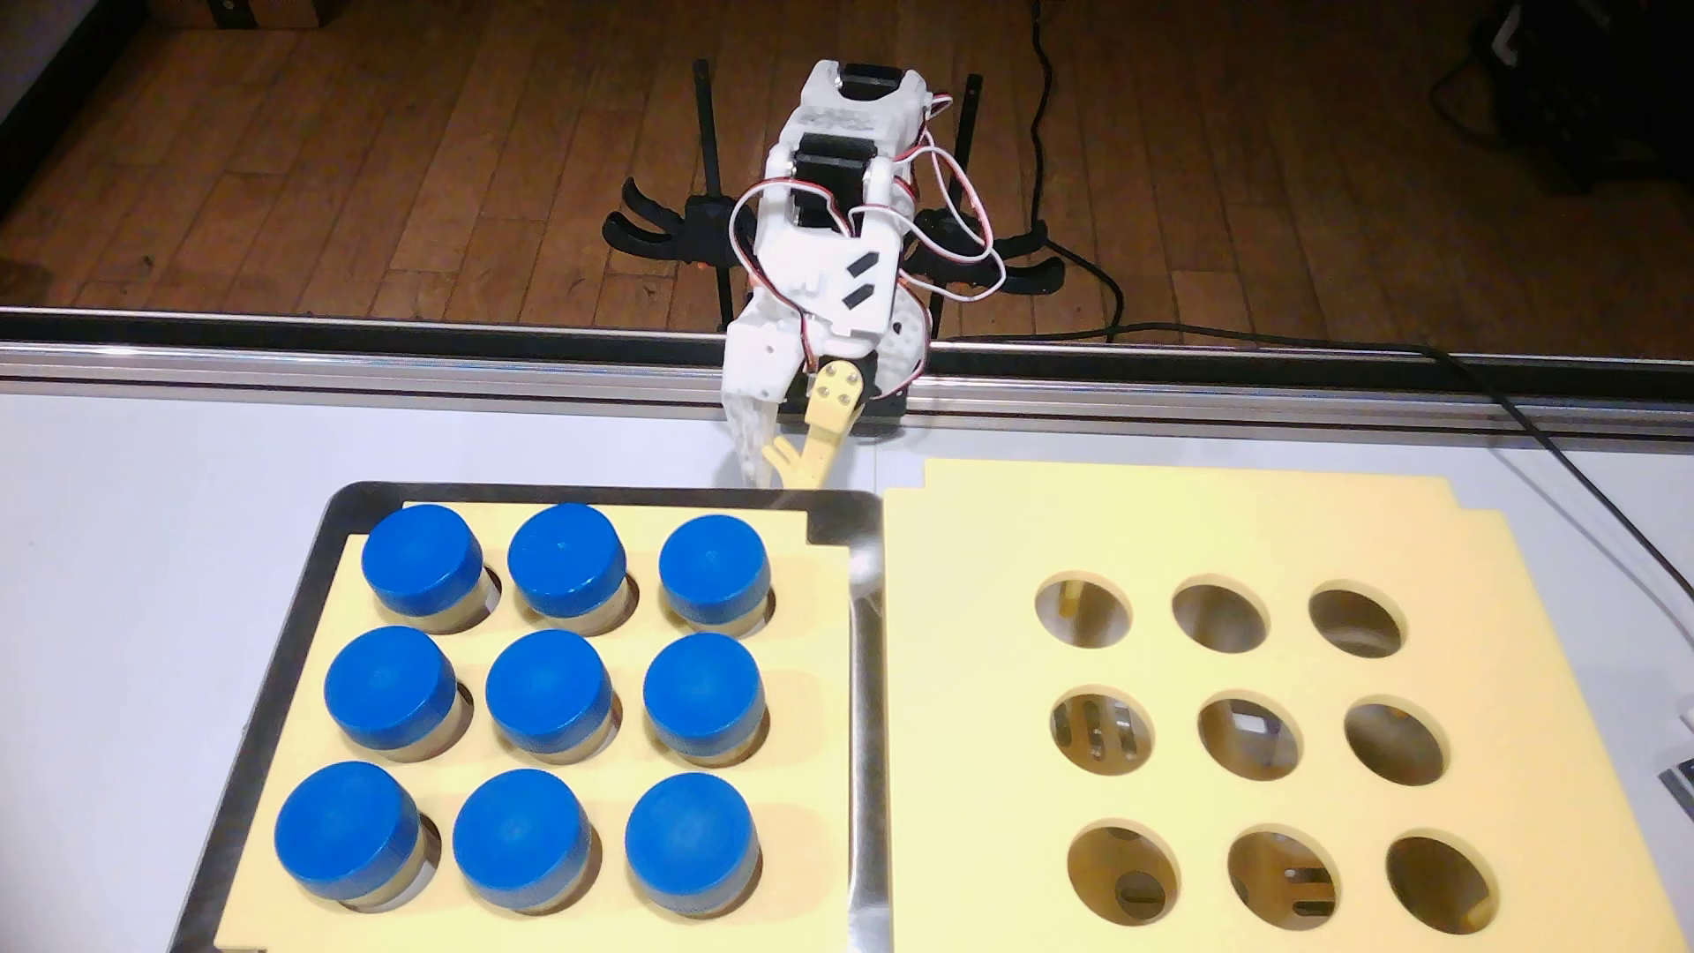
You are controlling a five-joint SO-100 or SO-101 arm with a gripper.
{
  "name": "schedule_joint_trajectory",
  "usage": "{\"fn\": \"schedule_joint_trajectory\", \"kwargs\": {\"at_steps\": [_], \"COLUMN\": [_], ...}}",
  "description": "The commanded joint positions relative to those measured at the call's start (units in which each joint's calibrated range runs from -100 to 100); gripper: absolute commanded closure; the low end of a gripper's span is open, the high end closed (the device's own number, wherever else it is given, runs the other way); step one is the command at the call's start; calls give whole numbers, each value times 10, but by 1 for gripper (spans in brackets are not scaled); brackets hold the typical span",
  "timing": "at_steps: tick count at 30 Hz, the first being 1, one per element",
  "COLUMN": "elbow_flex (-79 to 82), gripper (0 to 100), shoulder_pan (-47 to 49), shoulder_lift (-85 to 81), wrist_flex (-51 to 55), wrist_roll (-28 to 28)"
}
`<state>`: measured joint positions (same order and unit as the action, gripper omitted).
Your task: Move the test tubes
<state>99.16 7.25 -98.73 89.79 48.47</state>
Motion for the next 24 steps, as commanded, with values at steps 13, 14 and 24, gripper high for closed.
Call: {"fn": "schedule_joint_trajectory", "kwargs": {"at_steps": [13, 14, 24], "elbow_flex": [8, 8, 8], "gripper": [99, 99, 99], "shoulder_pan": [3, 3, 1], "shoulder_lift": [-2, -2, -2], "wrist_flex": [3, 3, 6], "wrist_roll": [-2, -2, -2]}}
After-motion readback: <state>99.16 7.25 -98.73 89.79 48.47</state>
